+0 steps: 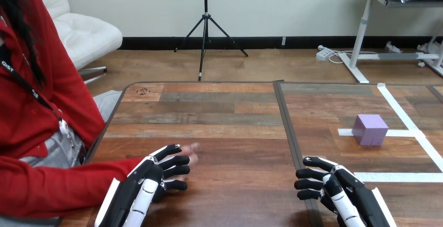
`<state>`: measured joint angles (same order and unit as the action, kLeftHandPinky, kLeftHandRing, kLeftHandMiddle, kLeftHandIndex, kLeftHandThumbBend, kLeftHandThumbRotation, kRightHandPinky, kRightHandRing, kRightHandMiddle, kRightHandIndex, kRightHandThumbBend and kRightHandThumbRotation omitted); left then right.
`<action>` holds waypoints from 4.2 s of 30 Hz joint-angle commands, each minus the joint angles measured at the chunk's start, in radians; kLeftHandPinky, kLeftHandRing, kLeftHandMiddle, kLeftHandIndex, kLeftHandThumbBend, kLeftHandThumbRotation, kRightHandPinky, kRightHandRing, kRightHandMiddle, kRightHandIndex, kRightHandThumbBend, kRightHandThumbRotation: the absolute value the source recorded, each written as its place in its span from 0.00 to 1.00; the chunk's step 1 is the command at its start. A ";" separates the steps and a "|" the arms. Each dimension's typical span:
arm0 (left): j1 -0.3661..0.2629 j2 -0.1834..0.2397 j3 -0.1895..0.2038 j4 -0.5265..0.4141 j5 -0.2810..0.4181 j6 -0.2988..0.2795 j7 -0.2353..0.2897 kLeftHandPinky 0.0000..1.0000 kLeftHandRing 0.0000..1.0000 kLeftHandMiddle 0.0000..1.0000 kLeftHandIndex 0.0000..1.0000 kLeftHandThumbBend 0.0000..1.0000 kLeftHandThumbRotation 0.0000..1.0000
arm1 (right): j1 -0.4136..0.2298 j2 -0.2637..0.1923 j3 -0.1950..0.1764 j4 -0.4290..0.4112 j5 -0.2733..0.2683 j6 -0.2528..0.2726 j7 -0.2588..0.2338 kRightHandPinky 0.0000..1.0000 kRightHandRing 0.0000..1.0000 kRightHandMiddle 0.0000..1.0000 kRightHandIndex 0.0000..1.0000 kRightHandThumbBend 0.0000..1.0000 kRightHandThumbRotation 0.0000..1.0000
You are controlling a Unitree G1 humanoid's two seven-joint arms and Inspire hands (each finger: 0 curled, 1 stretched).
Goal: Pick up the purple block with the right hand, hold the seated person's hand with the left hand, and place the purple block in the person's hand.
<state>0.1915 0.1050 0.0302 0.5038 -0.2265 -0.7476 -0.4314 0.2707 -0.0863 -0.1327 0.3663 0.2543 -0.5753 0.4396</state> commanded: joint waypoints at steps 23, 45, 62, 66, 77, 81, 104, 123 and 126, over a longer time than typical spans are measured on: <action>-0.046 -0.002 0.005 -0.052 -0.011 -0.003 -0.013 0.64 0.75 0.73 0.70 0.68 0.88 | -0.055 -0.026 -0.002 -0.043 -0.057 -0.026 -0.043 0.66 0.69 0.71 0.70 0.72 0.62; -0.066 0.000 0.002 -0.034 0.013 -0.015 0.002 0.63 0.74 0.71 0.68 0.63 0.87 | -0.341 -0.202 -0.032 0.024 -0.219 0.011 -0.136 0.64 0.70 0.72 0.71 0.71 0.50; -0.087 -0.003 0.002 0.001 0.019 -0.025 0.007 0.60 0.72 0.71 0.65 0.54 0.84 | -0.686 -0.351 -0.002 0.263 -0.337 0.104 -0.192 0.72 0.78 0.79 0.73 0.72 0.45; -0.091 -0.002 0.003 0.009 0.023 -0.031 0.010 0.60 0.72 0.71 0.65 0.51 0.83 | -0.751 -0.373 0.011 0.321 -0.381 0.124 -0.223 0.74 0.80 0.80 0.75 0.73 0.46; -0.099 -0.002 0.007 0.026 0.024 -0.031 0.013 0.61 0.72 0.70 0.63 0.50 0.81 | -0.918 -0.436 0.076 0.464 -0.530 0.184 -0.310 0.81 0.85 0.84 0.80 0.71 0.49; -0.099 0.000 0.008 0.030 0.024 -0.035 0.011 0.61 0.71 0.69 0.63 0.50 0.81 | -0.966 -0.450 0.100 0.510 -0.581 0.196 -0.342 0.80 0.85 0.85 0.81 0.70 0.47; -0.089 -0.004 0.012 0.046 0.019 -0.070 0.007 0.59 0.67 0.66 0.61 0.46 0.79 | -1.213 -0.489 0.385 0.809 -0.980 0.449 -0.506 0.91 0.96 0.95 0.91 0.82 0.88; -0.092 -0.007 0.009 0.084 0.005 -0.120 -0.013 0.55 0.65 0.65 0.60 0.45 0.79 | -1.260 -0.457 0.470 0.927 -1.041 0.570 -0.466 0.95 0.98 0.99 0.96 0.93 1.00; -0.093 -0.007 0.008 0.092 0.005 -0.131 -0.018 0.55 0.64 0.65 0.60 0.44 0.79 | -1.259 -0.451 0.473 0.937 -1.032 0.579 -0.460 0.95 0.98 0.99 0.96 0.95 1.00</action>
<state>0.1902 0.1048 0.0271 0.5755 -0.2239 -0.8187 -0.4350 -0.8271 -0.5157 0.3121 1.2715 -0.7714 -0.0228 0.0089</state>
